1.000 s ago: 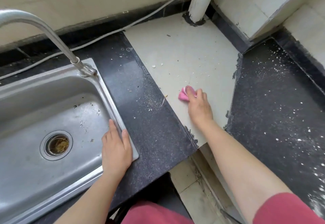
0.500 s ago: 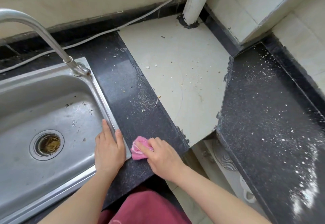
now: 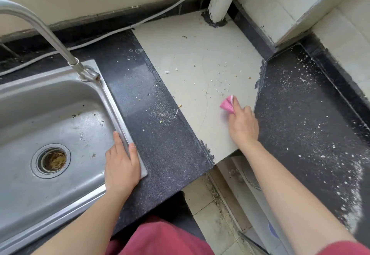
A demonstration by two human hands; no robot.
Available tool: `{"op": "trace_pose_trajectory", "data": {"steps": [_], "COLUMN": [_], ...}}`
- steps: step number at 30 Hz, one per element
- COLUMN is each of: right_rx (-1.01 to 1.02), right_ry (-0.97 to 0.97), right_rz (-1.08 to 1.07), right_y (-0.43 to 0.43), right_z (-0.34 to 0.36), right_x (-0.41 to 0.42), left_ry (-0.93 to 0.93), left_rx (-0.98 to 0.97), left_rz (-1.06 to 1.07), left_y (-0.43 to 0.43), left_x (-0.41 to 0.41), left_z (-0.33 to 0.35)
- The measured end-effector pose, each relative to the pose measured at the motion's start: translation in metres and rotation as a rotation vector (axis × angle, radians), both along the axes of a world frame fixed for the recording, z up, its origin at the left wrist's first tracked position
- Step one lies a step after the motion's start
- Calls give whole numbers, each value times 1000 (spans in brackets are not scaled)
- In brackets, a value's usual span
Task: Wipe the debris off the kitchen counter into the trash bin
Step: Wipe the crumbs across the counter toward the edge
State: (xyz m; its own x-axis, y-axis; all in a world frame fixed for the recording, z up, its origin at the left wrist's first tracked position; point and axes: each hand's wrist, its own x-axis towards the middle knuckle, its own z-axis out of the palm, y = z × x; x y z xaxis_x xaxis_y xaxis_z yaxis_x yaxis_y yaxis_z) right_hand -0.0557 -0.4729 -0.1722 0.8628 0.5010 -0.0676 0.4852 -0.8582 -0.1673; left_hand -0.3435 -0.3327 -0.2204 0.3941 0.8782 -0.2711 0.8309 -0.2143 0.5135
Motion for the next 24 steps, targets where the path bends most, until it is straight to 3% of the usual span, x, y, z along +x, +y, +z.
{"op": "trace_pose_trajectory", "data": {"steps": [2,4,8,11,15,18,21,24], "right_rx": [132,111,-7,-67,-127,-148,8,178], "right_ry": [74,120,-40,-46,-62,-45,47,135], "right_rz": [118,354,709,605,134,-57,37,410], "right_y": [-1,-9,-35,-39,-31,-22,8,40], "right_z": [1,-5,-29,-31,-21,-4,7,2], "right_x": [-40,-83,-90,-60,-5,26,-1,-79], "left_ry": [-3,0,-1,1,-6,-2,-4,8], "left_rx": [-3,-10,-14,-3,-5,1,3,2], "left_rz": [1,4,8,7,8,-3,-8,3], "left_y": [0,0,0,0,0,0,1,1], "left_x": [0,0,1,1,0,0,0,0], "left_z": [0,0,1,-1,-1,-1,0,0]}}
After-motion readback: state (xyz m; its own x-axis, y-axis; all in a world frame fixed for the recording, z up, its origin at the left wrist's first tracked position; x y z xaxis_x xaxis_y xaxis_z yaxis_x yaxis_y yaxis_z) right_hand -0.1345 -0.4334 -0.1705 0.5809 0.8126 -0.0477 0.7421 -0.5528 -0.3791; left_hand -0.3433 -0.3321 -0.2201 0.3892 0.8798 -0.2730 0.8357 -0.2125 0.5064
